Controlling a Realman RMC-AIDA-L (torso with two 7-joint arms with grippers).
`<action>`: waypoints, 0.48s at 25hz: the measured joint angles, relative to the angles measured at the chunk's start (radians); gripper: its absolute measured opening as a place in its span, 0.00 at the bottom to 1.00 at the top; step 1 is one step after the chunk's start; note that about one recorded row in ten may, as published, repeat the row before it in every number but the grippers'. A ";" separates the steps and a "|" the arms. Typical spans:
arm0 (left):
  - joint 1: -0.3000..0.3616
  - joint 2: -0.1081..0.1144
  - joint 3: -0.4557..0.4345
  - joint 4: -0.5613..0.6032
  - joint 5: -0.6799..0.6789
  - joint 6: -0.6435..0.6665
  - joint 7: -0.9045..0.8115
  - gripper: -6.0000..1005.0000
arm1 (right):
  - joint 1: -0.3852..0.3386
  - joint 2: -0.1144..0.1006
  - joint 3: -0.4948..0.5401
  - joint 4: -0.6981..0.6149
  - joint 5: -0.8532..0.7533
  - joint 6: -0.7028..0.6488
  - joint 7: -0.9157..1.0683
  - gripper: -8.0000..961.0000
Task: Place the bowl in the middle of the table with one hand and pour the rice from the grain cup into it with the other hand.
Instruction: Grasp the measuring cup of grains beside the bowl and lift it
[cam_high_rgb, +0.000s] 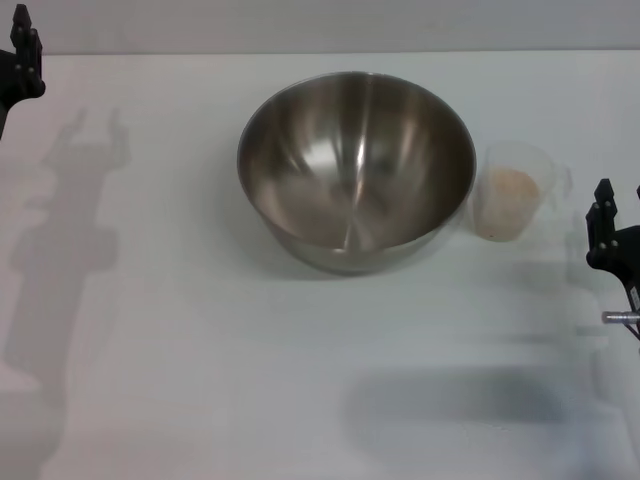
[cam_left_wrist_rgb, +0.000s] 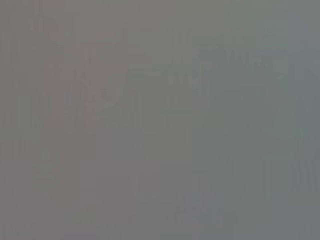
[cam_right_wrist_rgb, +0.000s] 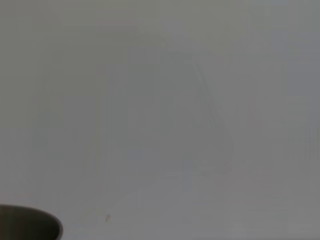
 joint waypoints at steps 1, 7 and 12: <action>0.000 0.000 0.000 0.000 0.000 0.000 0.000 0.42 | 0.000 0.000 0.000 0.000 0.000 0.000 0.000 0.44; -0.013 0.001 0.014 0.001 0.000 -0.004 -0.002 0.42 | 0.011 -0.005 0.004 -0.011 0.000 0.052 0.006 0.44; -0.014 0.001 0.014 -0.004 0.000 0.002 -0.005 0.42 | 0.032 -0.005 0.006 -0.024 0.000 0.074 0.007 0.44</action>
